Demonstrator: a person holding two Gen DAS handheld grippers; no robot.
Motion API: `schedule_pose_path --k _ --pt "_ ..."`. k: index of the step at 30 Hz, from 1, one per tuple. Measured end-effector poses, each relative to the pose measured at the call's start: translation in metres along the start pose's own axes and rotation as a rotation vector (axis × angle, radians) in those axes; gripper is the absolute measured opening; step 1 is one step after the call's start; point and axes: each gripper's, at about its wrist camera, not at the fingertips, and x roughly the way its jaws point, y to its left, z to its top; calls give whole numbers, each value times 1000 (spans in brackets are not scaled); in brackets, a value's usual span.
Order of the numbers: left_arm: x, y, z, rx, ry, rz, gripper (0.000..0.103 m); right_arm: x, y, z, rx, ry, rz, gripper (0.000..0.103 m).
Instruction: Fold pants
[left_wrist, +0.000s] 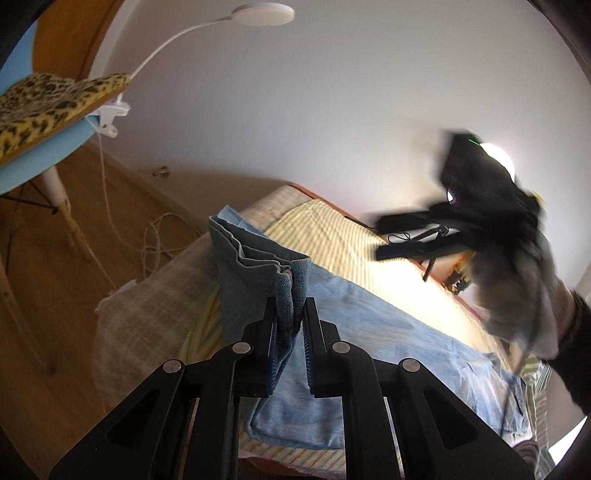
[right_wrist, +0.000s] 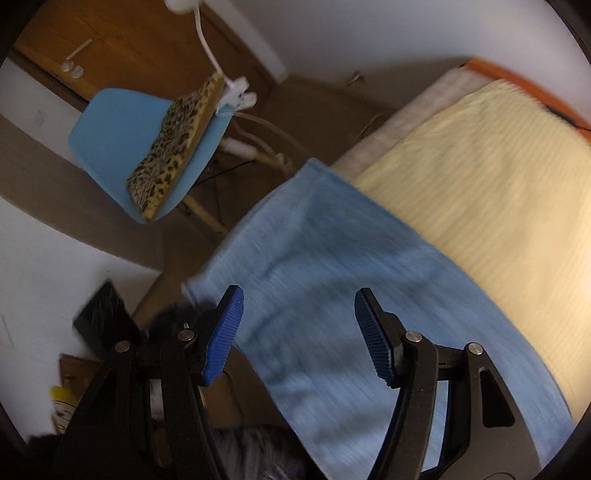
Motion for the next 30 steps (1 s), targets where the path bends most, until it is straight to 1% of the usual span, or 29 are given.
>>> schedule_pose_path --k 2,4,6,10,14,16,17,18,20,22,24,26,28,30 --pt "2 0 0 7 7 -15 10 31 6 19 17 54 1 66" --pt "2 2 -1 8 10 -29 10 58 13 33 17 88 -20 66" --pt "2 2 -1 16 8 -34 10 80 21 46 4 113 -52 66" --pt "4 4 -2 9 12 -67 10 112 36 67 -11 165 -80 66" --pt "6 1 -2 20 18 -88 10 138 52 78 -68 231 -169 66" --pt "7 -1 -2 31 21 -98 10 147 57 81 -97 256 -232 66" --pt "7 -1 -2 35 23 -102 10 153 58 82 -112 265 -282 66" --pt "7 -3 -2 38 26 -109 10 157 59 82 -122 275 -312 66" --pt "7 -6 -2 47 33 -120 10 161 59 82 -127 293 -346 65" --pt "7 -9 -2 60 36 -130 10 160 56 81 -122 283 -354 56" --pt "6 -13 -2 80 41 -134 10 158 50 81 -91 277 -355 28" --pt "6 -17 -2 91 45 -138 10 147 43 78 -77 253 -345 18" --pt "4 -20 -2 86 49 -158 10 130 42 72 -82 209 -327 11" --pt "1 -28 -1 92 51 -177 10 109 41 67 -77 161 -314 10"
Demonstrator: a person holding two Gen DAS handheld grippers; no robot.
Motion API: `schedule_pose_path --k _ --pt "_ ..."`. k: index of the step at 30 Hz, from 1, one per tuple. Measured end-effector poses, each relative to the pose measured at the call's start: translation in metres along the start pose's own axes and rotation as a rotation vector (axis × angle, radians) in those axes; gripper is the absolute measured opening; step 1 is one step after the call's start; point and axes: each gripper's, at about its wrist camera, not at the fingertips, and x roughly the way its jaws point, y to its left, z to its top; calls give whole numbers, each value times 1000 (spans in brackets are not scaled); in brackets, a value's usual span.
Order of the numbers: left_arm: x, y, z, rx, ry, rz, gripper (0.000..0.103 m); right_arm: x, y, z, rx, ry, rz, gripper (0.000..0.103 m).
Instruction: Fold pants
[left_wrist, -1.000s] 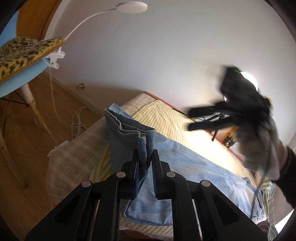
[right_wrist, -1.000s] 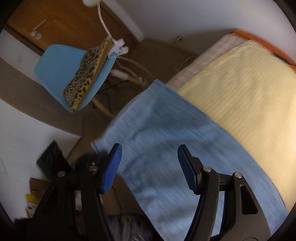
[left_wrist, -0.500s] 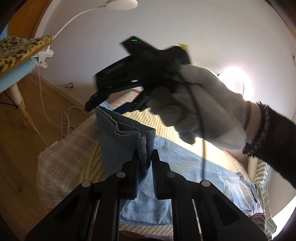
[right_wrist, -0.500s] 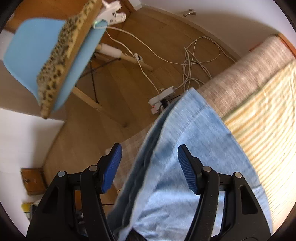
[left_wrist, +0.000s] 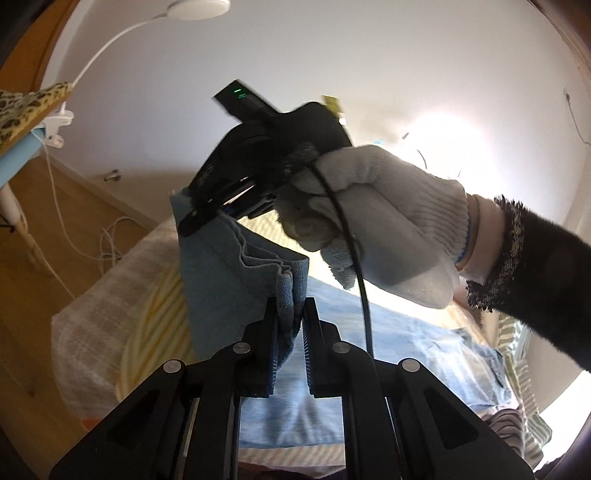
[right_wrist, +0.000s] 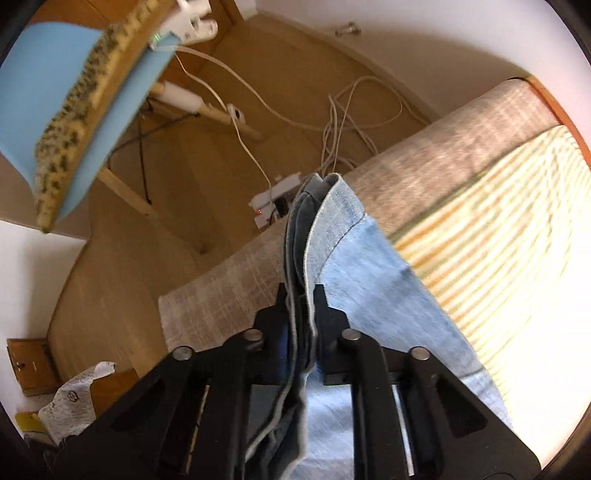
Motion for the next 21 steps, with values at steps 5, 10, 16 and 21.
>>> schedule_pose_path --k 5,10,16,21 --pt "-2 -33 4 52 11 -50 10 -56 -35 -31 81 -105 33 9" --pt "-3 -76 6 102 20 -118 10 -111 -73 -68 165 -212 45 9" --pt "8 -123 -4 119 71 -219 10 -161 -116 -122 240 -310 28 8" --pt "25 -170 -20 163 137 -298 10 -193 -156 -178 311 -365 5 8"
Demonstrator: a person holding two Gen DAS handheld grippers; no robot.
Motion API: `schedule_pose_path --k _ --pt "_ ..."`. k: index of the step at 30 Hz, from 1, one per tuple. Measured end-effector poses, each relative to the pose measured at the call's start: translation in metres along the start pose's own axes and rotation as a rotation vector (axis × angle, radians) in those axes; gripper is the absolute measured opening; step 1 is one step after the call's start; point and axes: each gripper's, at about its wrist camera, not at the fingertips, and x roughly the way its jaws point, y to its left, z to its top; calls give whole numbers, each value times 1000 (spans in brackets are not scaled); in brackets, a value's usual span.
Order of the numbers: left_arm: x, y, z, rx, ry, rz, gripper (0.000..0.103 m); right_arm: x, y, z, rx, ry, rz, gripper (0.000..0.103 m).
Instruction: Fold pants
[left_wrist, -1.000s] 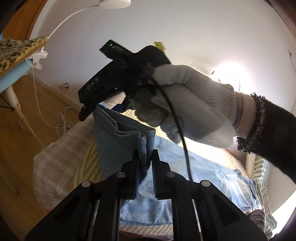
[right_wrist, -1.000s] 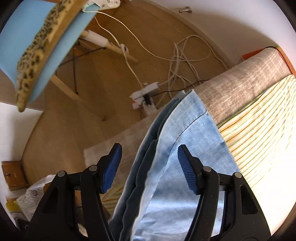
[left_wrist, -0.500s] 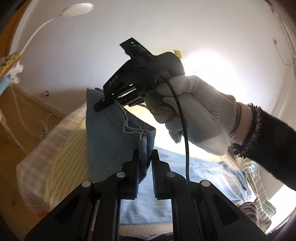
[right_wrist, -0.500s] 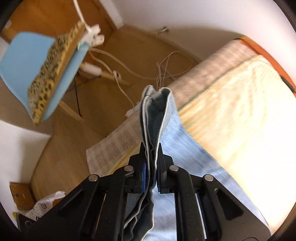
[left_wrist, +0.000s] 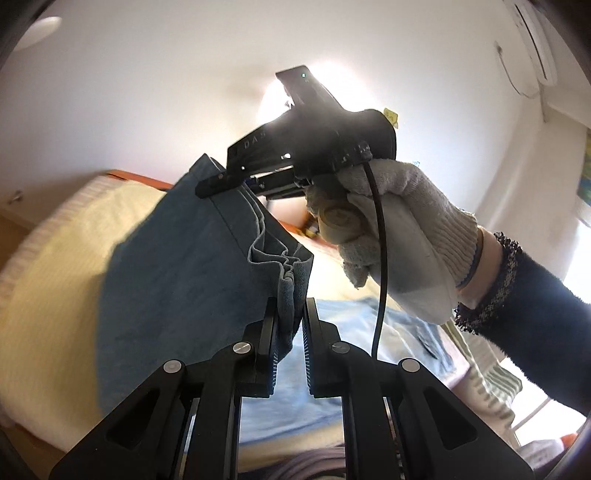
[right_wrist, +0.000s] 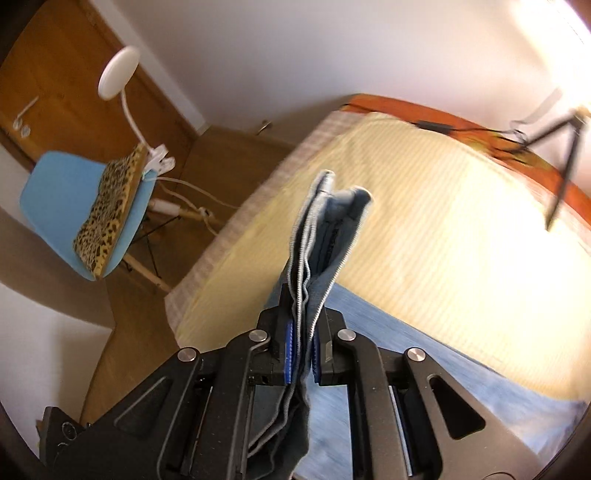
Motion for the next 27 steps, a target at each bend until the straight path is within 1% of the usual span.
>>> schedule_pose_path --k 6,9,11,14,17,20,22,23,27 --pt "37 -48 -3 37 87 -95 10 -49 -61 -31 89 -56 -27 8" --pt "52 -68 -3 48 122 -128 10 -72 -92 -48 124 -76 -46 8" --pt "61 -79 -1 51 145 -144 10 -83 -108 -59 148 -88 -52 8" --pt "75 -97 3 83 176 -159 10 -101 -131 -75 172 -102 -66 8" --pt "94 -100 11 105 211 -177 10 -118 -154 -91 198 -118 -76 8" --pt "112 -123 16 147 250 -192 10 -134 -176 -105 229 -139 -85 8" --pt "129 -145 12 174 270 -210 10 -144 -190 -114 241 -153 -98 8" --pt "137 -155 9 183 278 -219 10 -150 -198 -119 231 -163 -84 8" --pt "164 -183 6 220 306 -267 10 -176 -229 -141 266 -195 -101 8"
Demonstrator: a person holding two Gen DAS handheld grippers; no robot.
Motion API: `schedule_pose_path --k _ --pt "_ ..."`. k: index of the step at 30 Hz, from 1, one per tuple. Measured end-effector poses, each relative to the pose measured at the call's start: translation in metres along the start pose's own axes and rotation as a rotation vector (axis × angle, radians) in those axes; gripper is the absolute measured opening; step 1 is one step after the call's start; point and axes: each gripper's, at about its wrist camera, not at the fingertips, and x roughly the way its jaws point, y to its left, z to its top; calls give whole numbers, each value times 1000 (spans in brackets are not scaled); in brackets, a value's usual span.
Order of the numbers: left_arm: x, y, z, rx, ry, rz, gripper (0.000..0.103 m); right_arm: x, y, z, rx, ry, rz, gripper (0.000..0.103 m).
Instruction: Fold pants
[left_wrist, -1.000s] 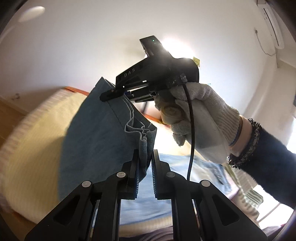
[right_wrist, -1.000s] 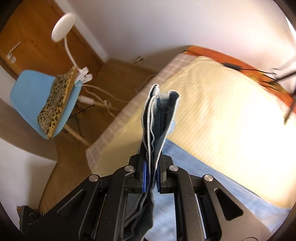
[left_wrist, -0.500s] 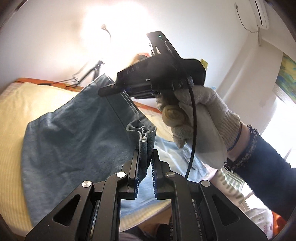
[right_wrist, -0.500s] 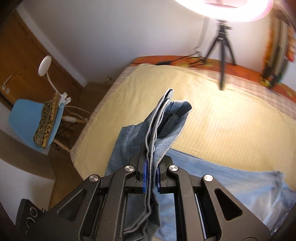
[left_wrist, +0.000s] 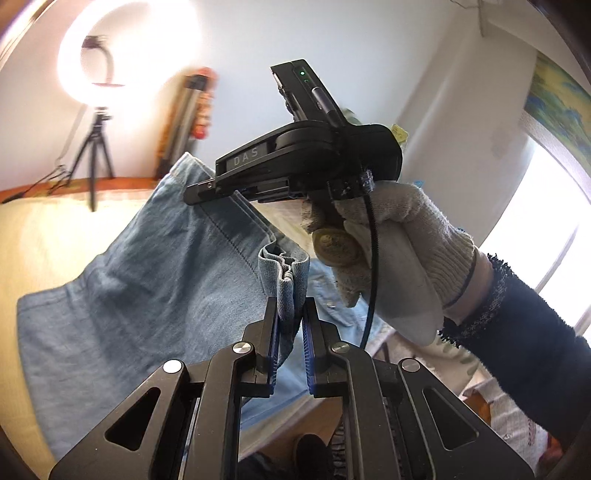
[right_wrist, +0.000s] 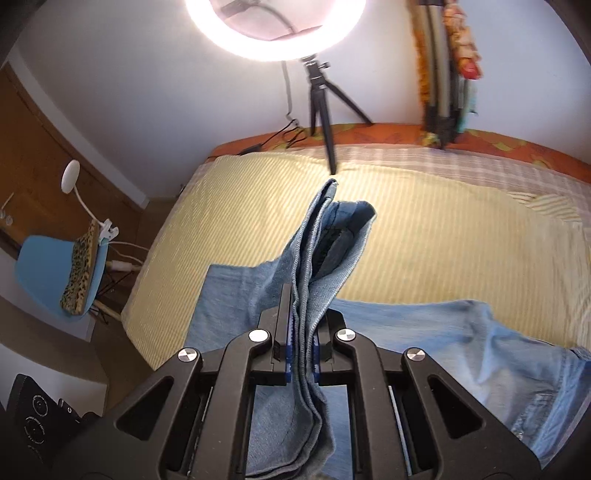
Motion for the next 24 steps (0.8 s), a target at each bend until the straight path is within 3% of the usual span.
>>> schedule_pose_path --k 15,24 --pt "118 -87 0 90 133 -159 10 -66 -120 -55 142 -56 -136 8" --pt "197 -91 18 123 194 -194 10 -79 -185 -87 229 -59 -169 8"
